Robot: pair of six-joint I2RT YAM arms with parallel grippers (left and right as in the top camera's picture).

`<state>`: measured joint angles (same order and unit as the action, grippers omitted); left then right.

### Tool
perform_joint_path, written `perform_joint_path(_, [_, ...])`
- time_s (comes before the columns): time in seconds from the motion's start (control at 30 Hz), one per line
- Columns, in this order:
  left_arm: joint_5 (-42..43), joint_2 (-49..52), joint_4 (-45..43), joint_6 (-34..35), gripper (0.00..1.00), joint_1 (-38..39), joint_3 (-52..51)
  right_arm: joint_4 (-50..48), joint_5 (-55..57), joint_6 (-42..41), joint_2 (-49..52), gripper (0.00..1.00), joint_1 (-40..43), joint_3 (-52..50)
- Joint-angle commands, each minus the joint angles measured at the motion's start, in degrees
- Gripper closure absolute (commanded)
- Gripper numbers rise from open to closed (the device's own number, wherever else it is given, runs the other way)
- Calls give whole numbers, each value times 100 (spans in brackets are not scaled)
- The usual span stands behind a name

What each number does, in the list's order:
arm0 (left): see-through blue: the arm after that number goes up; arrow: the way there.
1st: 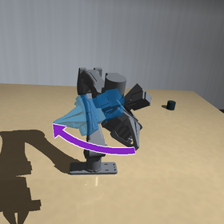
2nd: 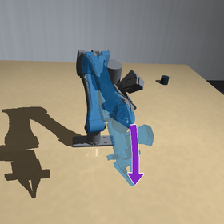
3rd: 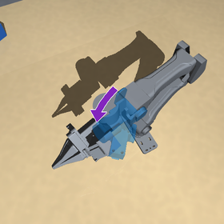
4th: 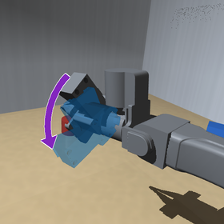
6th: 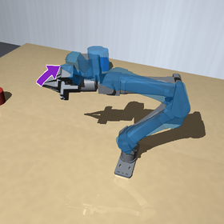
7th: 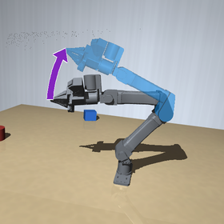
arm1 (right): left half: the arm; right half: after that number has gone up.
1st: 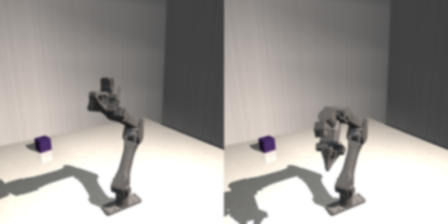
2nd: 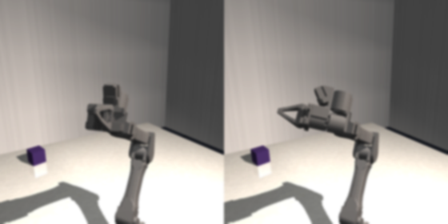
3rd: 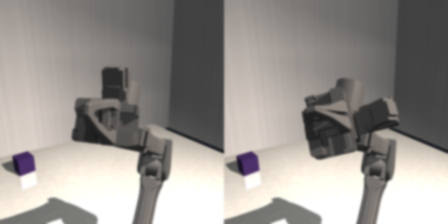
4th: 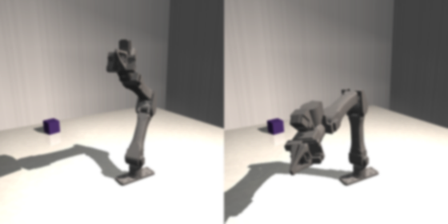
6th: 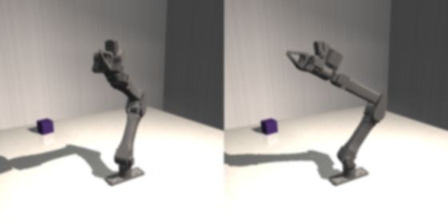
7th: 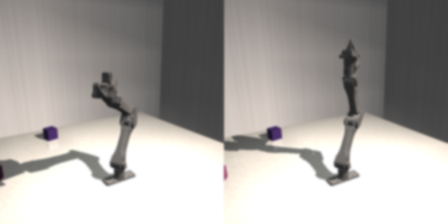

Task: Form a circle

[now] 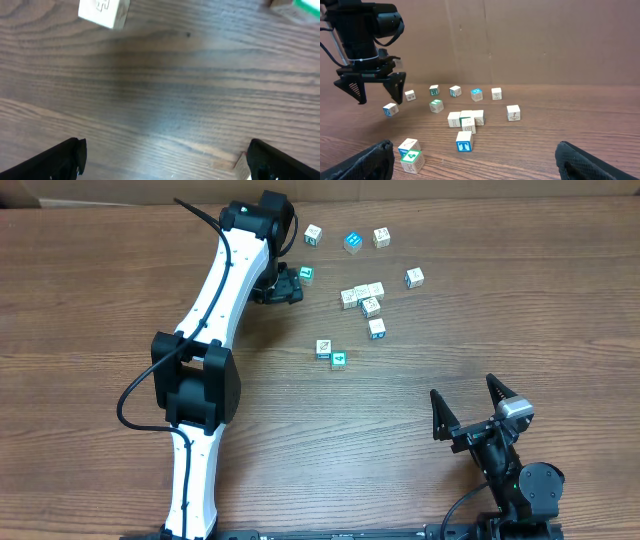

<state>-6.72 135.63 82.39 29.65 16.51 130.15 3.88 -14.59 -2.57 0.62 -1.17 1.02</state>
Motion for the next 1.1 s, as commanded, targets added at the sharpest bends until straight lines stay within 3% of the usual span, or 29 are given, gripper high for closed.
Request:
perform_joint_path(0.0, [103, -192, -498, -46, 0, 24, 122, -33, 42, 26, -46, 0, 17, -57])
perform_joint_path(0.23, [916, -188, -2304, -555, 13, 144, 120, -33, 42, 26, -46, 0, 17, -57])
perform_joint_path(0.3, [1060, -188, -2697, -693, 12, 190, 120, -33, 42, 28, -46, 0, 17, -57])
perform_joint_path(0.63, [1084, -186, -3327, -1344, 9, 452, 122, -33, 42, 26, -46, 0, 17, -57])
perform_joint_path(0.73, [1082, -186, -3484, -1596, 1, 581, 122, -35, 42, 26, -46, 0, 17, -57])
perform_joint_path(0.87, [1058, -186, -3512, -1989, 4, 793, 122, -33, 42, 28, -46, 0, 17, -57])
perform_joint_path(1.07, [654, -186, -3523, -2599, 0, 1143, 120, -33, 42, 28, -46, 0, 17, -57])
